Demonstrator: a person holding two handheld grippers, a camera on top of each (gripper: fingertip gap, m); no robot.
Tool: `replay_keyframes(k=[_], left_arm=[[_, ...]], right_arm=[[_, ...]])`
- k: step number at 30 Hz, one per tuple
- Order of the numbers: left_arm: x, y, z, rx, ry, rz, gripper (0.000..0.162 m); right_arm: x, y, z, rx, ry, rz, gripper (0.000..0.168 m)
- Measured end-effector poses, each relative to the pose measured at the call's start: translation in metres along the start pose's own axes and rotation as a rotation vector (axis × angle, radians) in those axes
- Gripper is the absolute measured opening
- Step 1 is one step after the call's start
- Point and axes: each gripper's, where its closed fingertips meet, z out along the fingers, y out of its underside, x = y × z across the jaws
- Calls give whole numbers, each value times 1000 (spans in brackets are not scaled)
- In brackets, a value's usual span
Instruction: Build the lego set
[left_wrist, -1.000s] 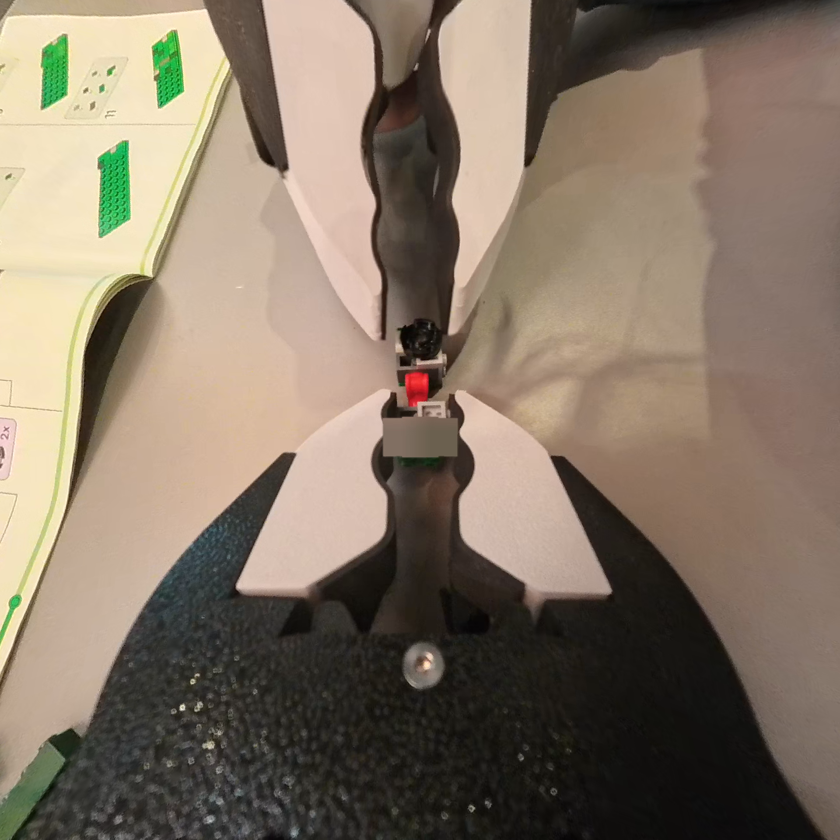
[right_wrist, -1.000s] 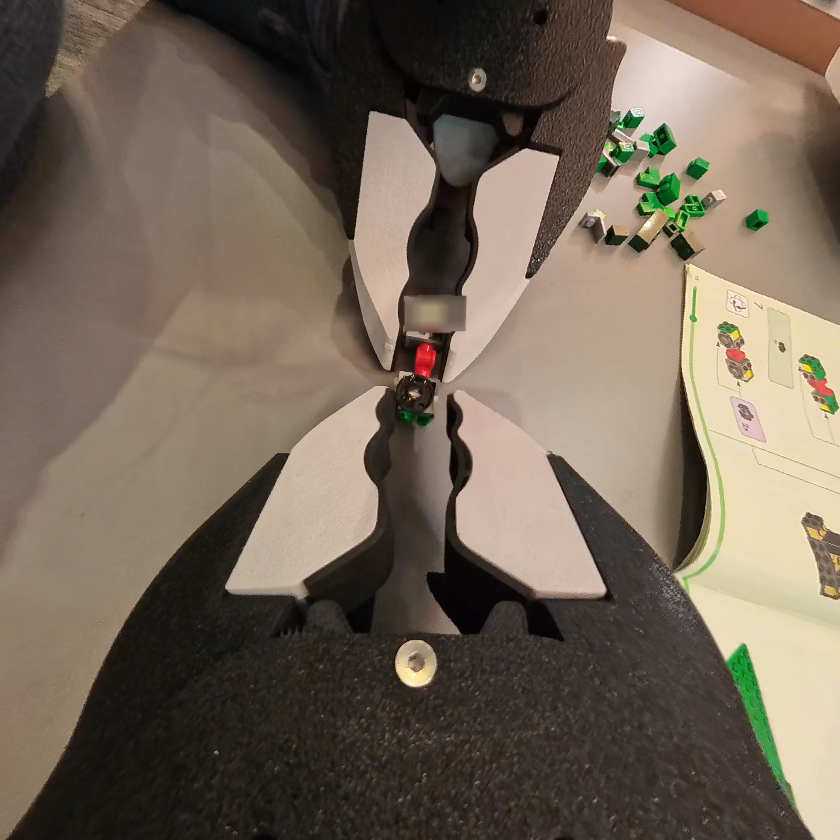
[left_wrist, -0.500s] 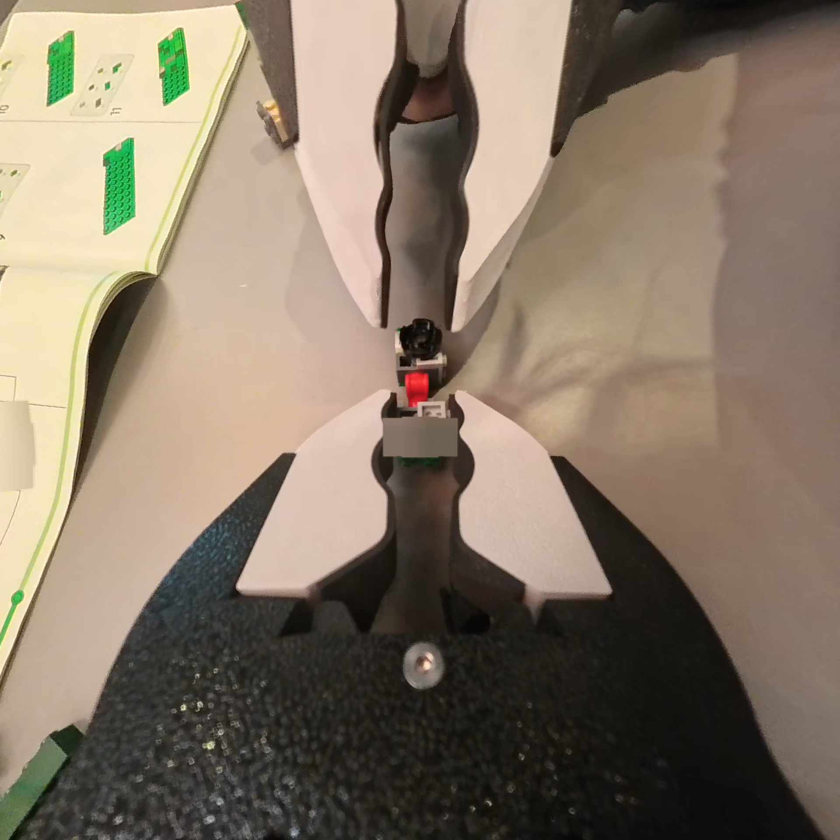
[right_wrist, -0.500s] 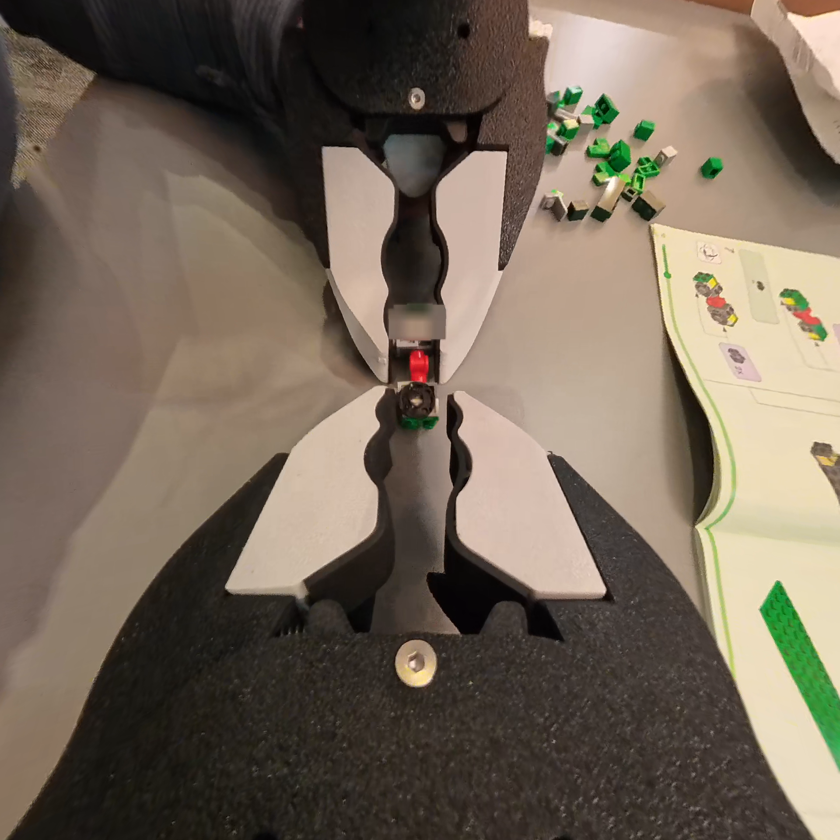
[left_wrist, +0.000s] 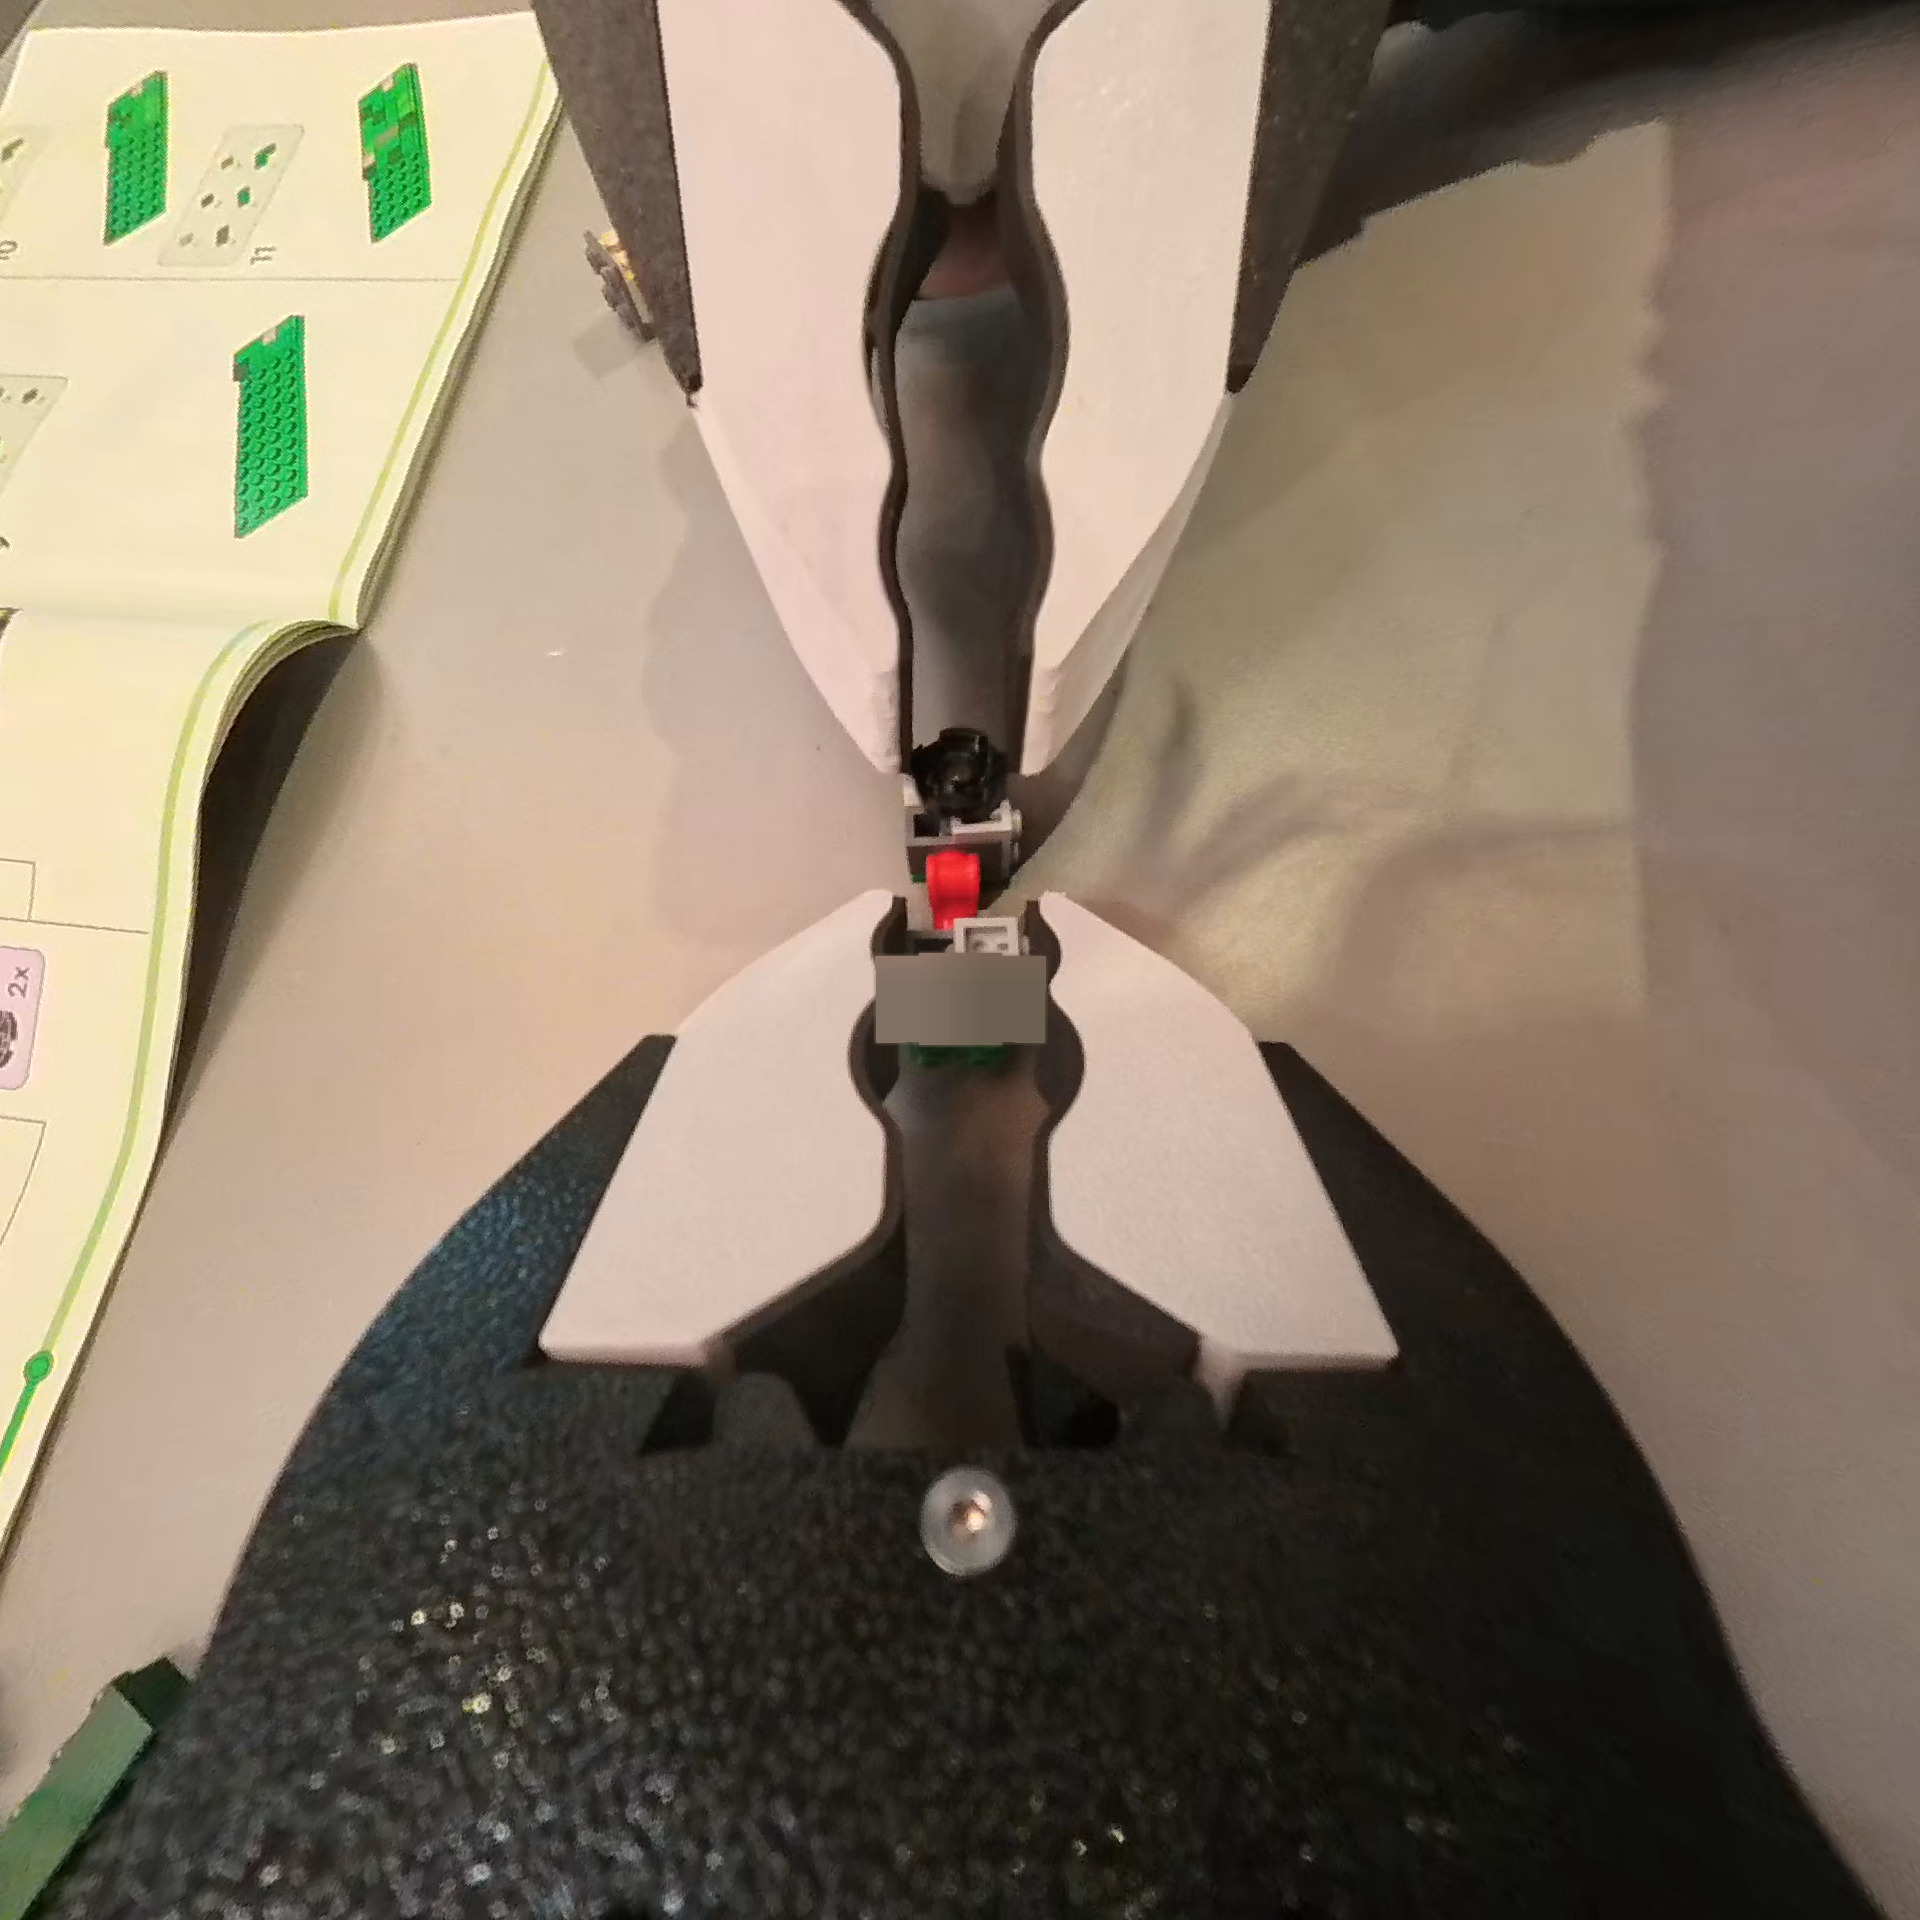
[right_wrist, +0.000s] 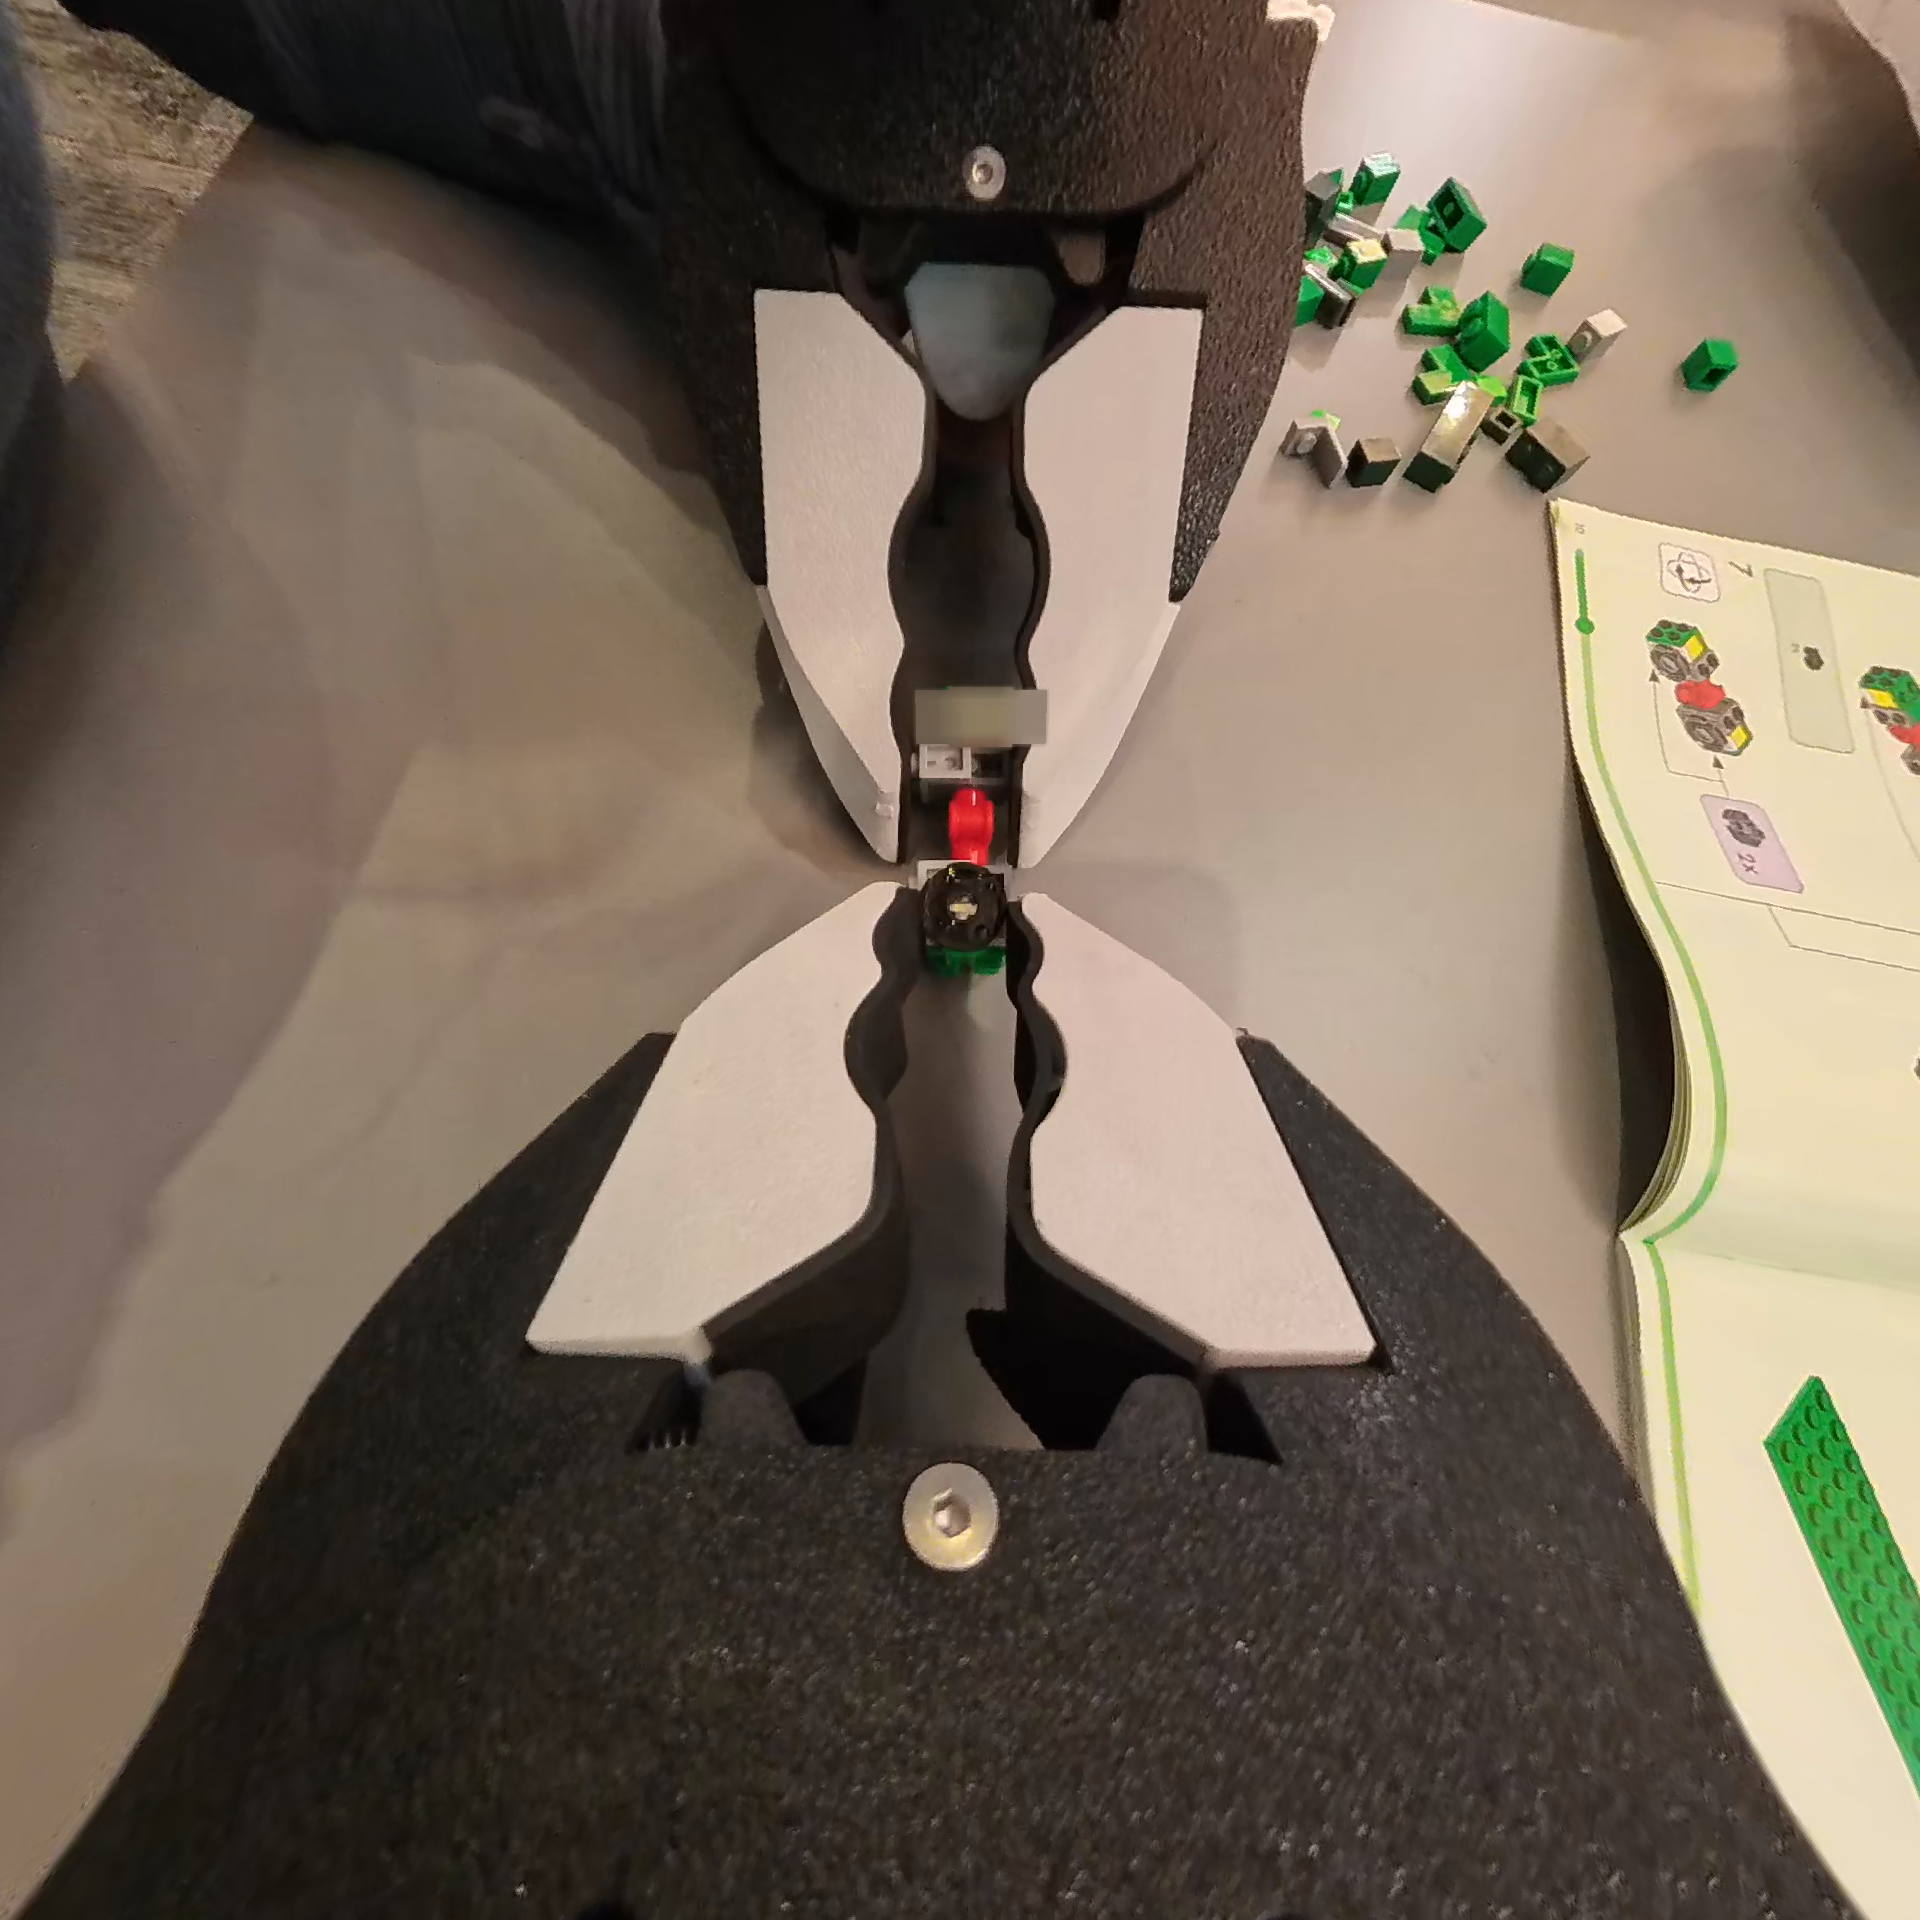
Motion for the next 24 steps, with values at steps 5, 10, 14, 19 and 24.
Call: replay_keyframes(k=[5,10,14,19,24], left_arm=[[1,0,0,0,4,1,21],[1,0,0,0,5,1,21],[1,0,-1,0,6,0,21],[1,0,-1,0,6,-1,21],[1,0,-1,0,6,-1,21]], right_arm=[[0,-1,1,4,-16,-54,16],[0,0,1,-1,-41,-80,16],[-1,0,1,0,-57,-94,16],[0,1,1,5,-59,-99,16],[0,1,2,6,-56,-104,16]])
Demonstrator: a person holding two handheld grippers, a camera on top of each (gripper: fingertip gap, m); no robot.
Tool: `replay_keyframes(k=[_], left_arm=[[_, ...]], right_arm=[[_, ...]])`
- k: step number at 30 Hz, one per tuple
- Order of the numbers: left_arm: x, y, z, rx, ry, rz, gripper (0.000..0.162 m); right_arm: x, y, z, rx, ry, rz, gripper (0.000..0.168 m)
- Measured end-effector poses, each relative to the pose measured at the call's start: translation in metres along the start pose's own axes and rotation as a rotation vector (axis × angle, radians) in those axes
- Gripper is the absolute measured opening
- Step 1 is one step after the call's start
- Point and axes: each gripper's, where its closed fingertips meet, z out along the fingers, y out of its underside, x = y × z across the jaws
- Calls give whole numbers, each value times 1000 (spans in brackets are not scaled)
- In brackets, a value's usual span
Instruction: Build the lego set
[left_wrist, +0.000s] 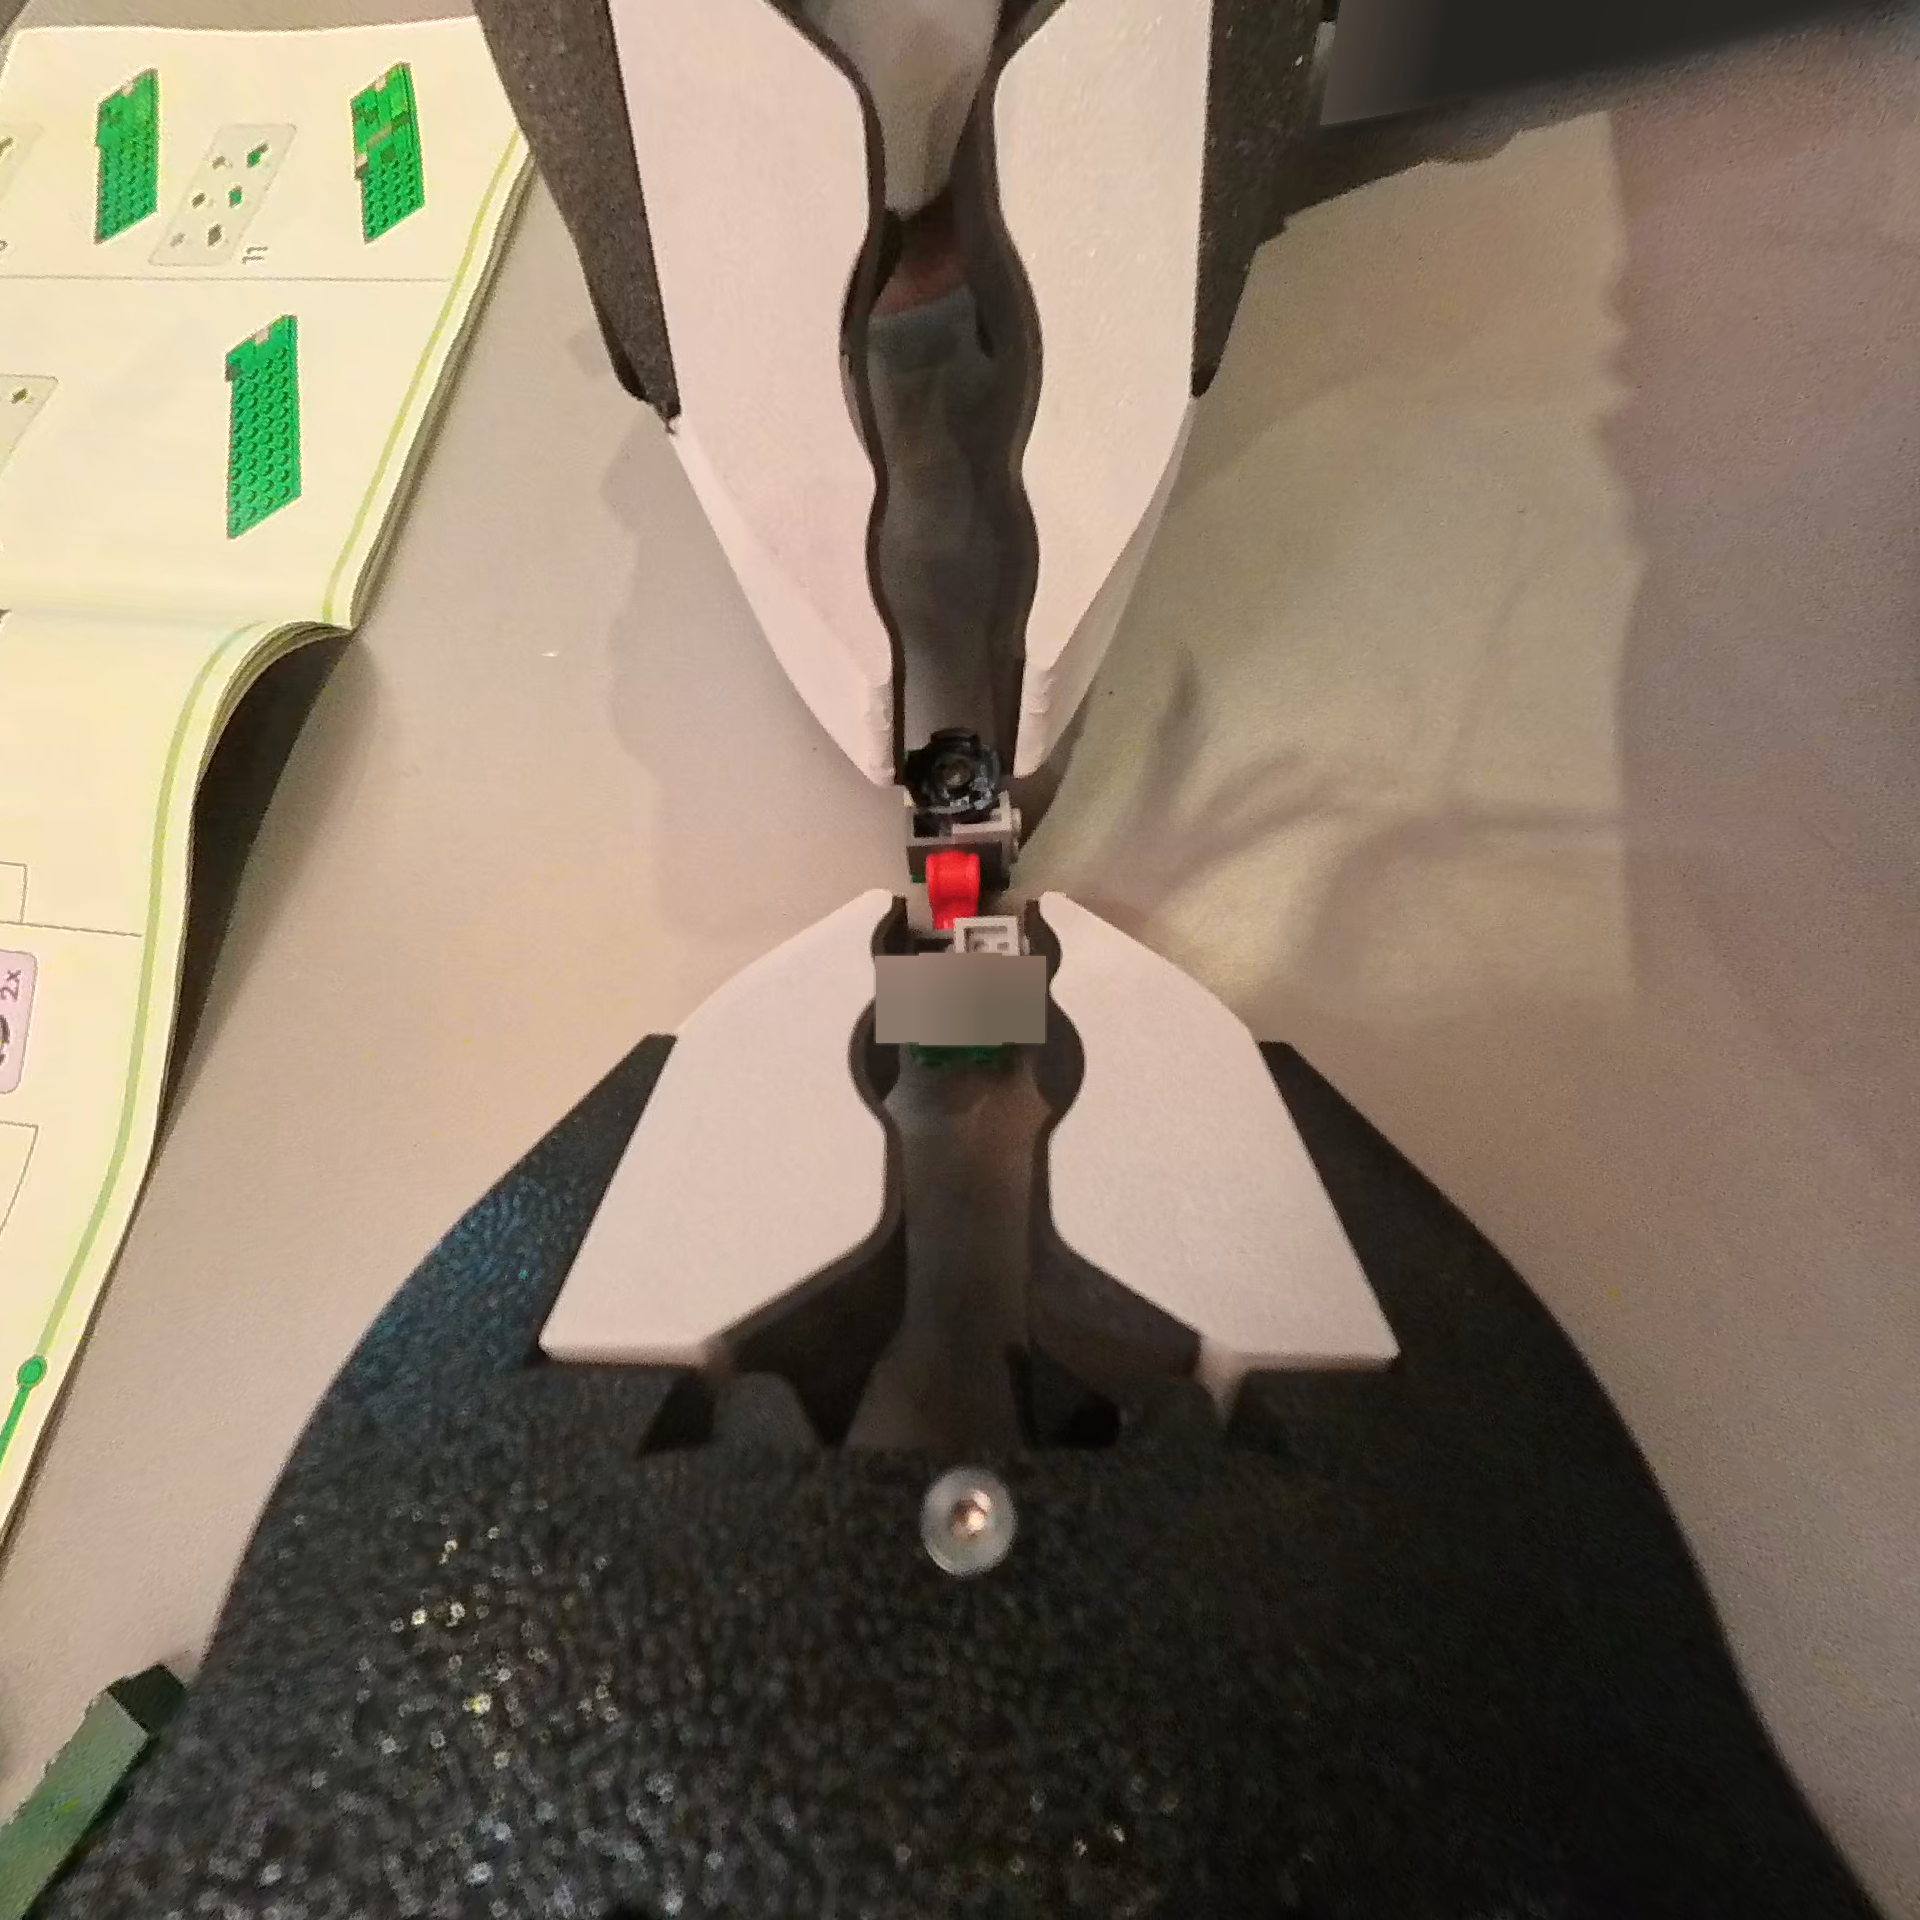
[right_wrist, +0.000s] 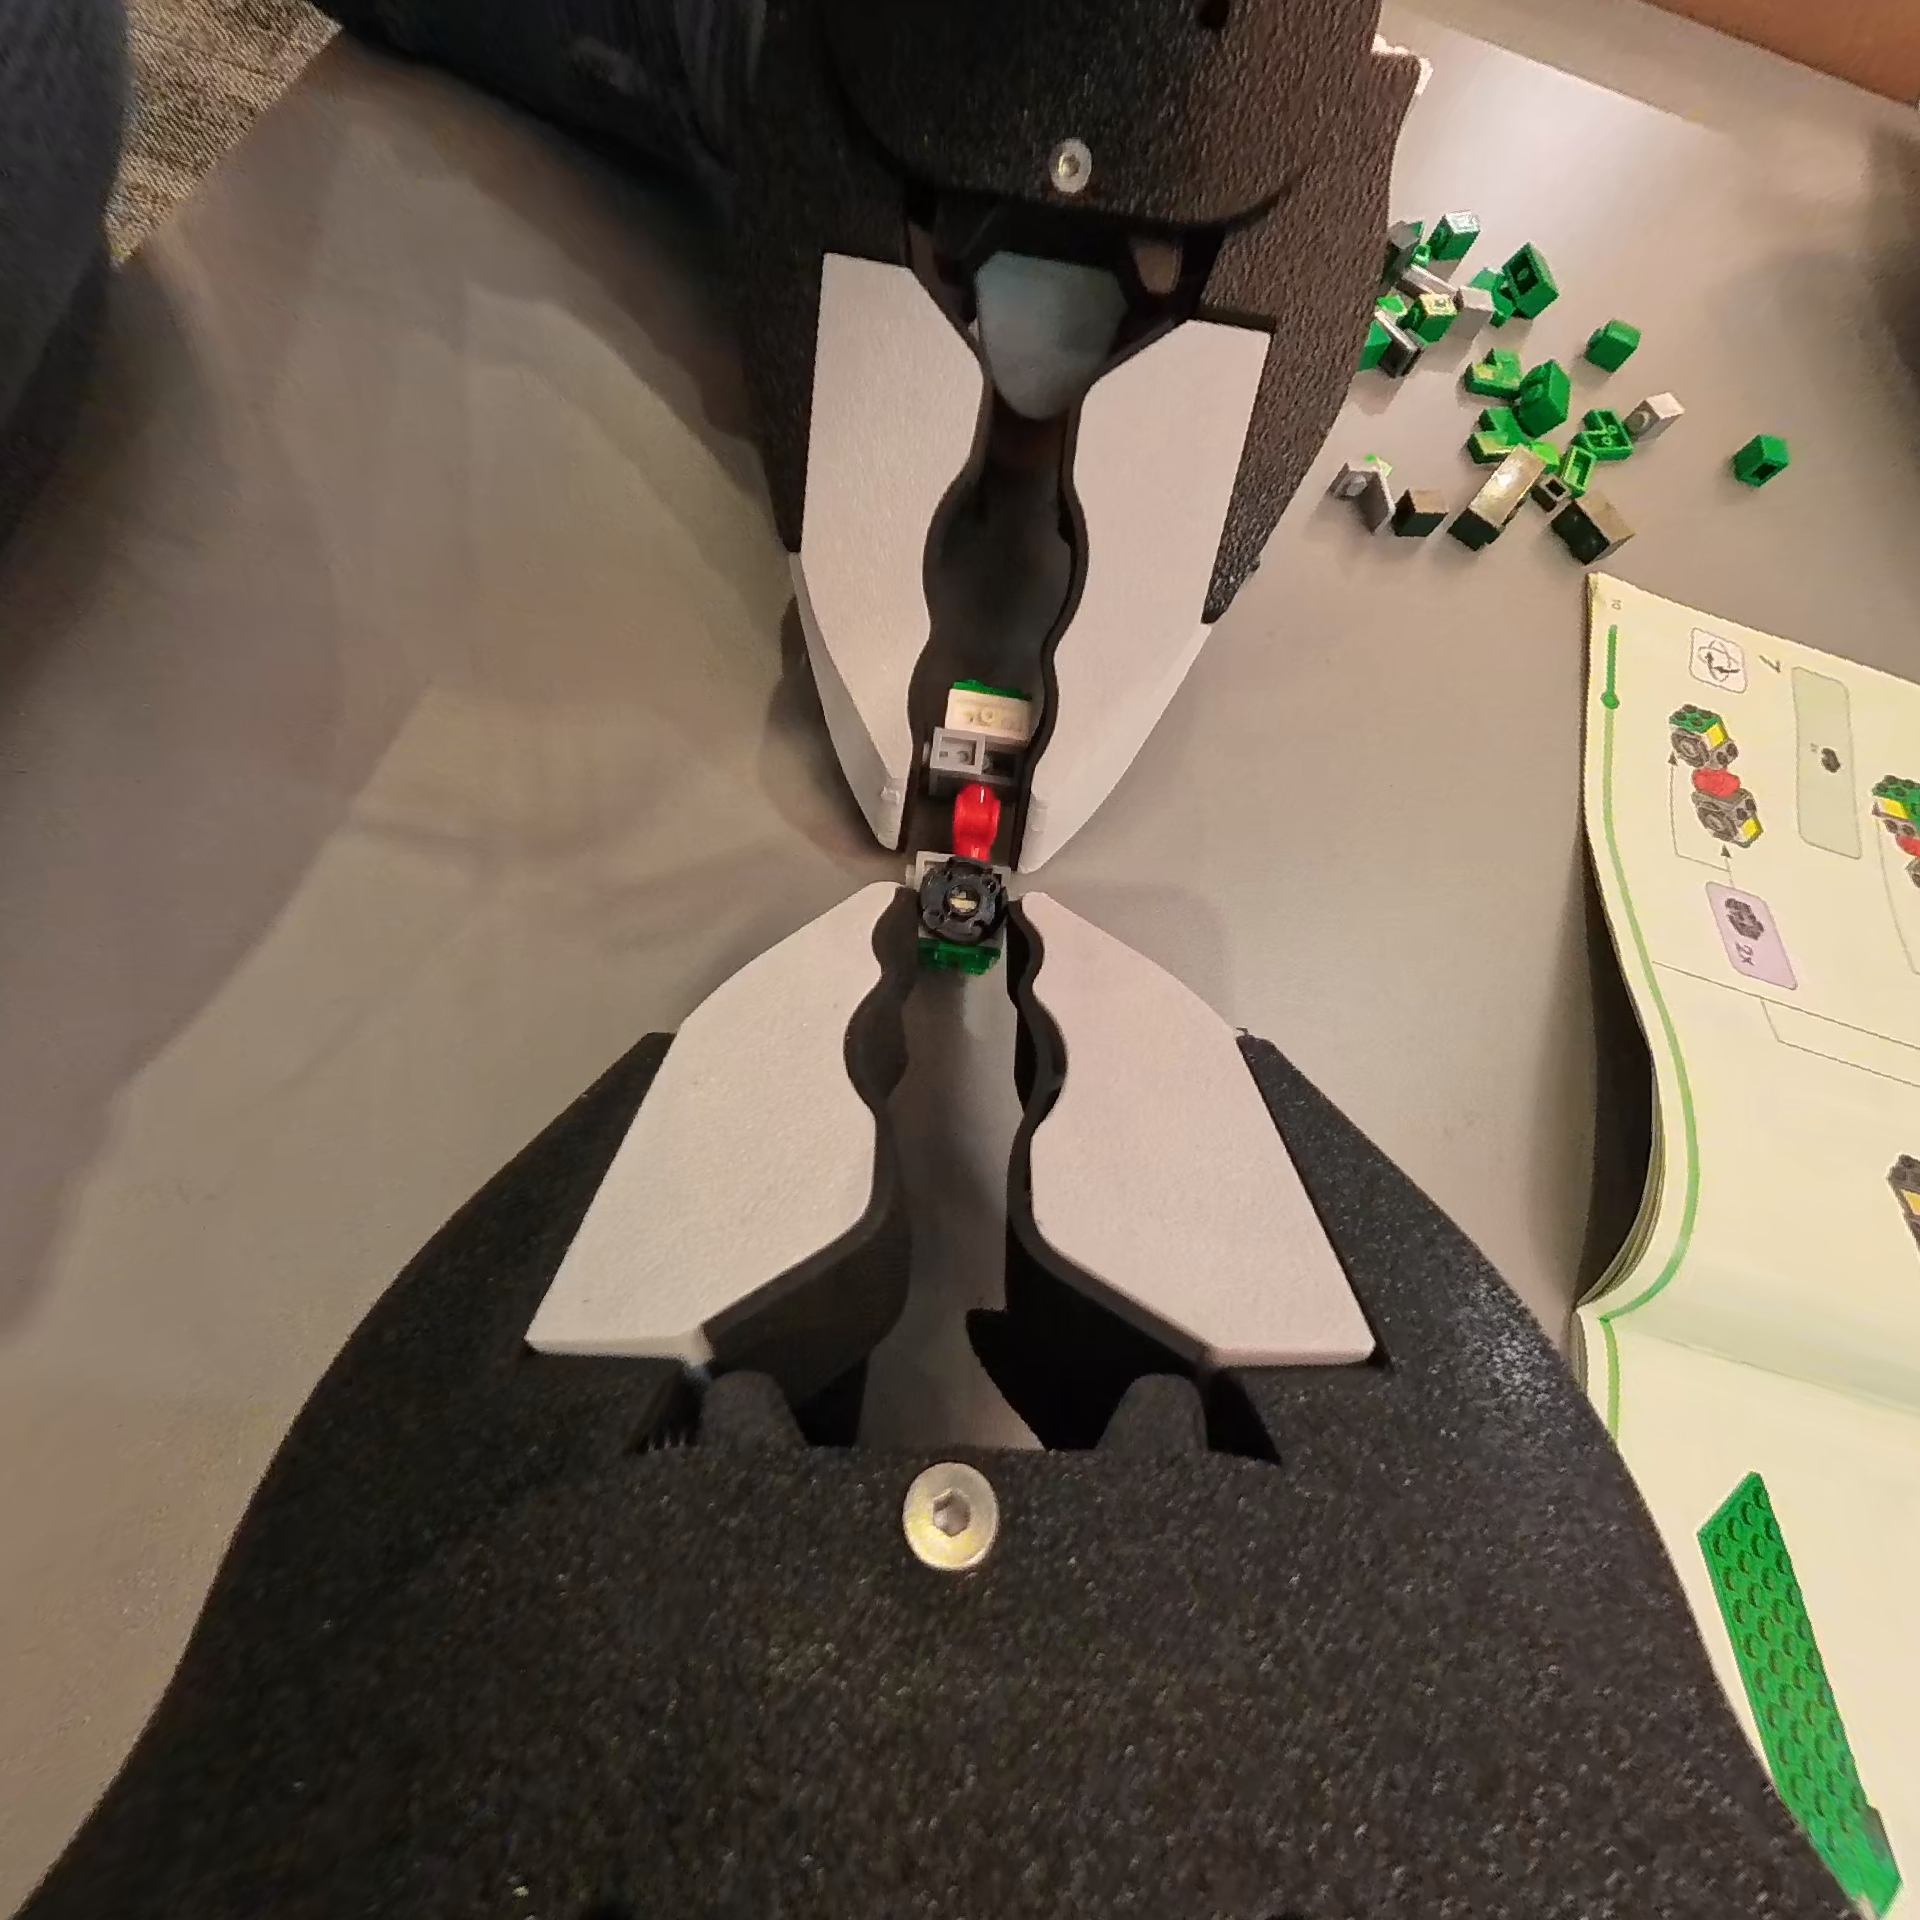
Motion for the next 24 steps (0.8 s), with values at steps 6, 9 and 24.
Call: replay_keyframes(k=[6,9,24], left_arm=[[0,0,0,-1,1,1,21],[1,0,0,-1,1,1,21],[1,0,0,-1,2,0,21]], right_arm=[[0,1,1,-7,6,-15,16],[-1,1,0,-6,8,-20,16],[1,5,-2,-26,20,-10,24]])
